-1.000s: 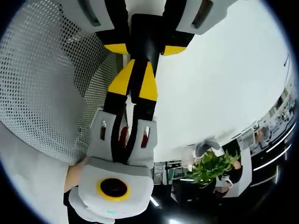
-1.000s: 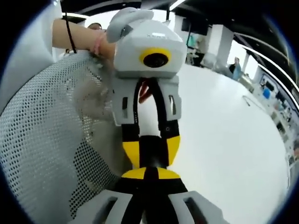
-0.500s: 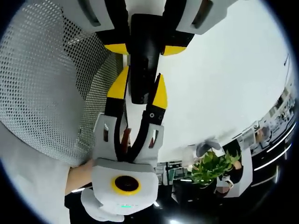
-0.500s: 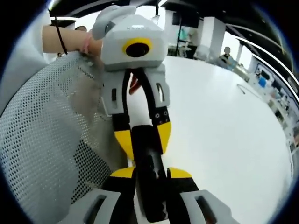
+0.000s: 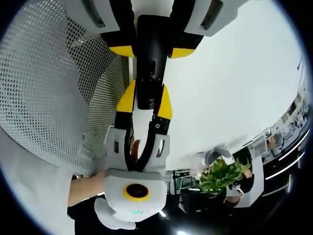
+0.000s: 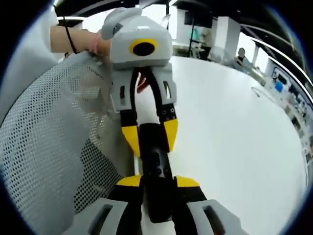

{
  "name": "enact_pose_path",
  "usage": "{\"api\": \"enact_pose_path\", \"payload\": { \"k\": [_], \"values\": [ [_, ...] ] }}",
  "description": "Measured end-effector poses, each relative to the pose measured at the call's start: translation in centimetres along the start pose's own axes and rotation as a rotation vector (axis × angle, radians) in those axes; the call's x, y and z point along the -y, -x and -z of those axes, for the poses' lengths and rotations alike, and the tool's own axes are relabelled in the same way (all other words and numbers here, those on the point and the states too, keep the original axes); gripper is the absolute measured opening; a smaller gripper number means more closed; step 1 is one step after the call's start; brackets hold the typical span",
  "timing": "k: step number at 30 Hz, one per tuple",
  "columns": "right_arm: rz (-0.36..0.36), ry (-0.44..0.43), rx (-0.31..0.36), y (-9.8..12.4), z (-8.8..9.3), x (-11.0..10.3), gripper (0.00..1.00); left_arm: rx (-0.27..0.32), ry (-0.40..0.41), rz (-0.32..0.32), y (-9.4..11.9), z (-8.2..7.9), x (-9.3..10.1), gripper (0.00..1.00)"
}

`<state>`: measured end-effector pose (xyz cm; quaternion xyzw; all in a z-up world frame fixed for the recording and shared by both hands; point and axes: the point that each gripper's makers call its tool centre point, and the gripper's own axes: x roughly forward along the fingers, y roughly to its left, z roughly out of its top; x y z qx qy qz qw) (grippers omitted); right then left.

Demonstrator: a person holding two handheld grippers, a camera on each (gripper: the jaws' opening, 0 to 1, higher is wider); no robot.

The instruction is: Press the specified remote control buttons in sequence, fully releasing each button before pressing the next.

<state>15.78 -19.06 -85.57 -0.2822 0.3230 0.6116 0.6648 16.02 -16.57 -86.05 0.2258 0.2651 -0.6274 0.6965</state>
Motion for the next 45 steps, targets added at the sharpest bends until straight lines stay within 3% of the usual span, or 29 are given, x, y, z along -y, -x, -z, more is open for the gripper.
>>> {"api": "enact_pose_path", "payload": {
  "k": [6,12,19,31,33,34,35,36,42,45],
  "values": [
    [0.02,0.008,-0.004,-0.1,-0.1,-0.2,0.19,-0.01,0.017,0.01,0.0,-0.1,-0.1,0.25],
    [0.029,-0.023,0.004,-0.3,-0.2,0.0,0.19,-0.042,0.142,0.003,1.0,0.4,-0.7,0.28],
    [0.025,-0.052,0.021,-0.3,-0.4,0.1,0.19,0.011,0.209,-0.05,3.1,-1.0,-1.7,0.35],
    [0.035,-0.024,0.016,-0.7,-0.5,0.1,0.2,0.184,0.299,-0.288,9.9,-2.8,-3.5,0.37],
    [0.041,-0.006,-0.002,-0.8,-0.2,0.3,0.21,0.206,0.311,-0.327,10.7,-2.9,-3.6,0.37],
    [0.023,-0.018,-0.064,-1.1,0.8,-0.1,0.21,0.219,0.316,-0.348,11.2,-2.9,-3.6,0.37],
    [0.033,0.047,-0.029,-1.3,0.0,0.1,0.21,0.227,0.321,-0.364,11.4,-3.0,-3.6,0.38],
    [0.039,0.01,-0.035,-1.1,0.2,0.1,0.21,0.228,0.325,-0.382,11.7,-2.8,-3.6,0.39],
    [0.038,0.01,-0.036,-1.1,0.2,0.2,0.21,0.269,0.361,-0.479,13.0,-2.8,-3.9,0.45],
    [0.039,0.008,-0.034,-1.2,0.2,0.2,0.21,0.33,0.388,-0.565,14.5,-2.8,-4.4,0.48]
  ]
}}
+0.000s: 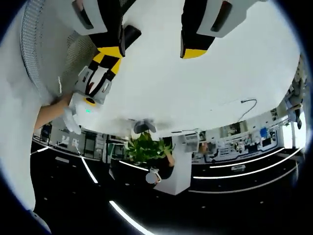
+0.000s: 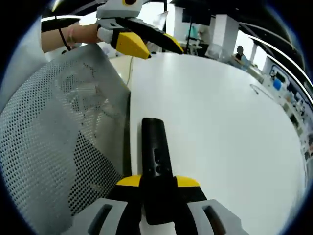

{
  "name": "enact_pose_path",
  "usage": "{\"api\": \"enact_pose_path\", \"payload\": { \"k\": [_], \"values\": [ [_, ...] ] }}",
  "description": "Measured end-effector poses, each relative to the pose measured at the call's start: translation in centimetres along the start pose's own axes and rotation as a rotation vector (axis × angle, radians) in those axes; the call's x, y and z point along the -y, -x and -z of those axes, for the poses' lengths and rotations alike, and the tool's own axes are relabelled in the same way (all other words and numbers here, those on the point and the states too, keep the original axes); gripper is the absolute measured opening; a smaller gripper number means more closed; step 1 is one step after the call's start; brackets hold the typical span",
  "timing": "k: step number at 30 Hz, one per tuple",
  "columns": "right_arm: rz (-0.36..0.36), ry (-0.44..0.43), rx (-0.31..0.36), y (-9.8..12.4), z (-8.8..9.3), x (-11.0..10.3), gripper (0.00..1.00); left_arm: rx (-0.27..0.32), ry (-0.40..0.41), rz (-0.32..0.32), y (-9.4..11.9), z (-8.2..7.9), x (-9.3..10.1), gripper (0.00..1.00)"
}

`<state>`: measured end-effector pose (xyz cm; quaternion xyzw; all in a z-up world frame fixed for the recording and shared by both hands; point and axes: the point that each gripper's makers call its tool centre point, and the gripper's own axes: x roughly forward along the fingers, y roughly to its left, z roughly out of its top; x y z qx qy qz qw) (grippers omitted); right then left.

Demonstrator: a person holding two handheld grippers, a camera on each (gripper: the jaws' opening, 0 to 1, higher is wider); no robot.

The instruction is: Press the specified remote control buttons in sequence, fully releasing each button before pressing the next.

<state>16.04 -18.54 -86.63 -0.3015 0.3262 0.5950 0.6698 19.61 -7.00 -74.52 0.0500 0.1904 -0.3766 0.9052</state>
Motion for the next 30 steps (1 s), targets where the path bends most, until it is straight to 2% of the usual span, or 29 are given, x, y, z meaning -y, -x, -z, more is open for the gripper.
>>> {"api": "enact_pose_path", "payload": {
  "k": [3,6,11,19,23,27,30],
  "values": [
    [-0.001,-0.001,0.001,0.0,0.0,-0.1,0.21,0.009,-0.006,-0.067,0.7,0.1,-1.1,0.49],
    [-0.001,-0.003,0.002,0.0,0.0,0.0,0.21,0.06,0.023,-0.12,1.3,-0.4,-1.8,0.52],
    [-0.001,-0.005,0.005,0.0,-0.1,-0.1,0.21,0.109,0.042,-0.176,1.8,-0.7,-2.4,0.61],
    [-0.002,-0.008,0.009,0.0,-0.1,-0.1,0.21,0.201,-0.004,-0.239,1.8,-1.3,-2.4,0.76],
    [-0.002,-0.009,0.01,0.0,-0.1,-0.1,0.21,0.246,-0.016,-0.284,1.8,-1.7,-2.8,0.91],
    [-0.002,-0.011,0.012,0.0,-0.1,-0.1,0.21,0.253,-0.033,-0.361,2.2,-1.8,-4.0,0.97],
    [-0.002,-0.015,0.014,0.0,-0.1,-0.1,0.21,0.287,-0.031,-0.404,2.8,-2.3,-4.6,1.0]
  ]
}}
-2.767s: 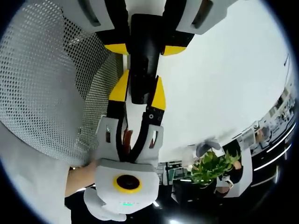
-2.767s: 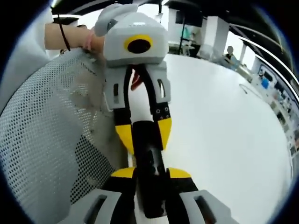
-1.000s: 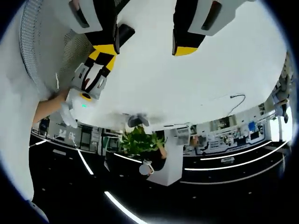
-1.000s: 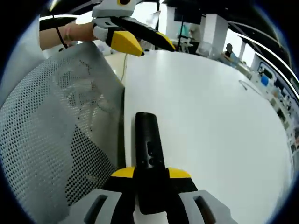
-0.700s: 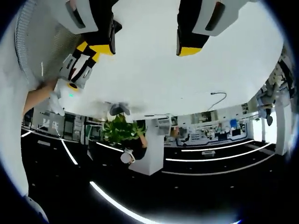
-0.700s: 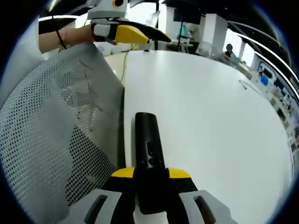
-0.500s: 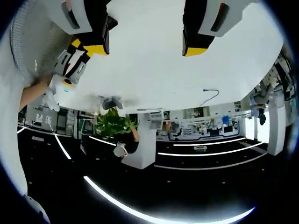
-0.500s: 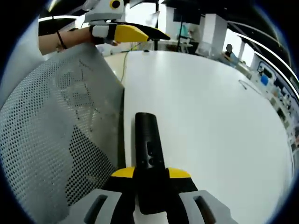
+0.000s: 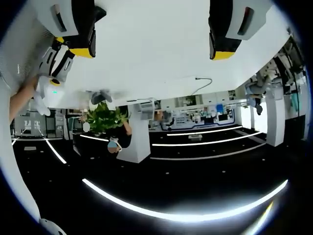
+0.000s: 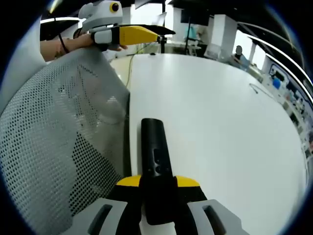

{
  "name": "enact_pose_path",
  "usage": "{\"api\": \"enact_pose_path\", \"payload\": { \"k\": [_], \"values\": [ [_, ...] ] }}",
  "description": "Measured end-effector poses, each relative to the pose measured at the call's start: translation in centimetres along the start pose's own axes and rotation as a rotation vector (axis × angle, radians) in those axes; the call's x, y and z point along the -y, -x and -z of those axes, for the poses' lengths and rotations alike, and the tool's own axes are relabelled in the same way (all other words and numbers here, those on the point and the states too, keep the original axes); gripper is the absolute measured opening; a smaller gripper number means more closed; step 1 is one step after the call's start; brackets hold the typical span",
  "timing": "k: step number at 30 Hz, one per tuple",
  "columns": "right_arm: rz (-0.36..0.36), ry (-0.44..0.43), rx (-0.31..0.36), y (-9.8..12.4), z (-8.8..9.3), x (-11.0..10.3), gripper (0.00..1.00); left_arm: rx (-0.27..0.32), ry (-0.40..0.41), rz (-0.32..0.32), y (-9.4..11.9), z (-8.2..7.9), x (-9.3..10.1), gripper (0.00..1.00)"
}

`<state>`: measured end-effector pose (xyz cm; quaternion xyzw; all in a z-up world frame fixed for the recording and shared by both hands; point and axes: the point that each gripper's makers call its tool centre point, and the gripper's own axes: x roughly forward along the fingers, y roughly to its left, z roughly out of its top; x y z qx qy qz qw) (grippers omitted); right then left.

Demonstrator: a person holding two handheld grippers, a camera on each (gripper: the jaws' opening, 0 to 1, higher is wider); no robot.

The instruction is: Press the specified remote control buttons in sequence, fully releasing each button before pressing the next.

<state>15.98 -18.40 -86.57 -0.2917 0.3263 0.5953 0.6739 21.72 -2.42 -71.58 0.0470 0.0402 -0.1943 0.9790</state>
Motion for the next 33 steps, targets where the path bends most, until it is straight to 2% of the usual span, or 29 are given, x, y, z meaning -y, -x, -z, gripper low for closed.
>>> {"api": "enact_pose_path", "payload": {
  "k": [2,7,9,14,21,23,33],
  "values": [
    [-0.001,-0.002,0.001,0.0,0.0,0.0,0.21,0.001,0.004,-0.014,0.1,-0.1,-0.2,1.0],
    [0.0,-0.004,0.001,0.0,0.0,0.0,0.21,-0.057,-0.034,-0.015,0.0,0.9,0.0,1.0],
    [-0.003,-0.006,0.001,0.0,0.0,0.0,0.21,-0.061,-0.048,-0.008,0.0,1.1,0.0,1.0],
    [-0.02,-0.013,-0.015,0.1,-0.1,0.0,0.2,-0.05,0.007,-0.048,0.3,1.1,-1.0,1.0],
    [-0.018,-0.053,-0.016,0.1,-0.2,0.3,0.2,-0.075,0.013,-0.107,0.6,1.6,-2.2,0.95],
    [-0.019,-0.052,-0.016,0.1,-0.2,0.3,0.2,-0.063,0.029,-0.107,0.7,1.4,-2.3,0.96],
    [-0.012,-0.039,-0.033,0.0,-0.2,1.2,0.2,-0.077,0.043,-0.135,0.9,1.7,-2.7,0.97]
  ]
}}
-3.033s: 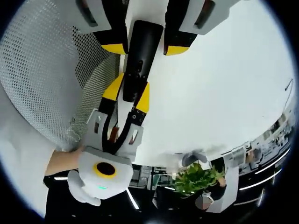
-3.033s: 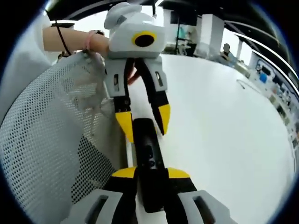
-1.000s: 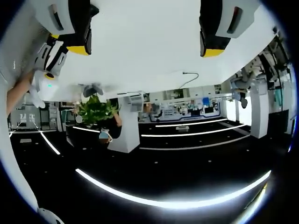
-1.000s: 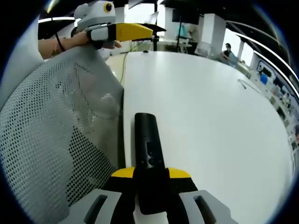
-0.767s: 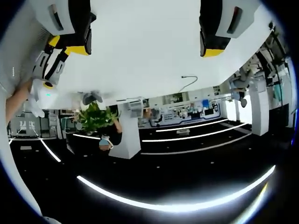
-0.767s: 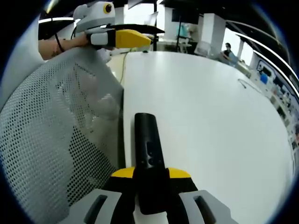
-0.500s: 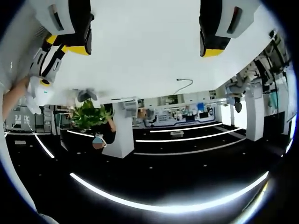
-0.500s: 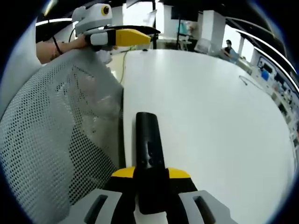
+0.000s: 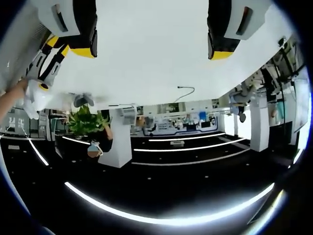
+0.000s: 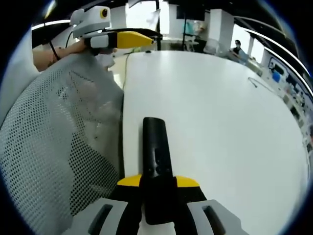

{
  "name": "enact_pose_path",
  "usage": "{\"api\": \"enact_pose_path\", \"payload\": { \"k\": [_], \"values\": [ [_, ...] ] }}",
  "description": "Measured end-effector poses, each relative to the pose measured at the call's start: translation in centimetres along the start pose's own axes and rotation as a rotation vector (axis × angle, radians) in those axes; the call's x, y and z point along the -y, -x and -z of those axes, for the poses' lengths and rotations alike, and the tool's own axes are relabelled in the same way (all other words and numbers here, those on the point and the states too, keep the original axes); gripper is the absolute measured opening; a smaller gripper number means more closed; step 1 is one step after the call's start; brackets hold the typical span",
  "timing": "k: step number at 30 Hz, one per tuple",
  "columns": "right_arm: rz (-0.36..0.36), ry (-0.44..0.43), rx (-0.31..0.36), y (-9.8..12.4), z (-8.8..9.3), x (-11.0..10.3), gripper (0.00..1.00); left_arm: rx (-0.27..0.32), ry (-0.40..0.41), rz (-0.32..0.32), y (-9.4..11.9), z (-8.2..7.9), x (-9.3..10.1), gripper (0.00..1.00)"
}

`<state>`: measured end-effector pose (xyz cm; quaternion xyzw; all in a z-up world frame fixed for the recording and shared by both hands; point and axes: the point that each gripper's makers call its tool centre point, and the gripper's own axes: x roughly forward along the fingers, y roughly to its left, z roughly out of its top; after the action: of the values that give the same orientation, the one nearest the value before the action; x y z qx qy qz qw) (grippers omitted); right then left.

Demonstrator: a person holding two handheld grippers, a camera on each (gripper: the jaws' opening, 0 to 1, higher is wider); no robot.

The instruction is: Press the specified remote control buttons in sequence, fully releasing each button before pressing the next.

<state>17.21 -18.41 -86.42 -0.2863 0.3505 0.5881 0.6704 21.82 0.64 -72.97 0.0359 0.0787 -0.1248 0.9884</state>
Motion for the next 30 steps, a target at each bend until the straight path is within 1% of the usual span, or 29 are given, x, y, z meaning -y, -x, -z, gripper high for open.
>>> {"api": "enact_pose_path", "payload": {
  "k": [3,11,16,20,24,30],
  "values": [
    [0.005,-0.002,-0.002,0.0,-0.1,0.4,0.2,-0.003,0.013,-0.003,0.0,0.1,-0.1,0.97],
    [0.022,-0.008,-0.001,-0.1,-0.2,1.7,0.2,-0.015,0.015,0.004,0.0,0.3,0.0,0.97],
    [0.017,0.005,-0.012,-0.1,-0.2,2.5,0.2,-0.019,0.021,0.004,0.0,0.4,-0.1,0.97],
    [0.019,0.011,-0.019,-0.1,-0.2,3.3,0.2,-0.032,0.035,0.02,-0.1,0.7,0.2,0.96],
    [0.006,0.007,-0.022,-0.1,-0.3,4.0,0.2,-0.03,0.034,0.021,-0.1,0.6,0.2,0.96],
    [0.013,0.013,-0.031,-0.2,-0.4,5.1,0.2,-0.03,0.036,0.025,-0.1,0.6,0.3,0.95]
  ]
}}
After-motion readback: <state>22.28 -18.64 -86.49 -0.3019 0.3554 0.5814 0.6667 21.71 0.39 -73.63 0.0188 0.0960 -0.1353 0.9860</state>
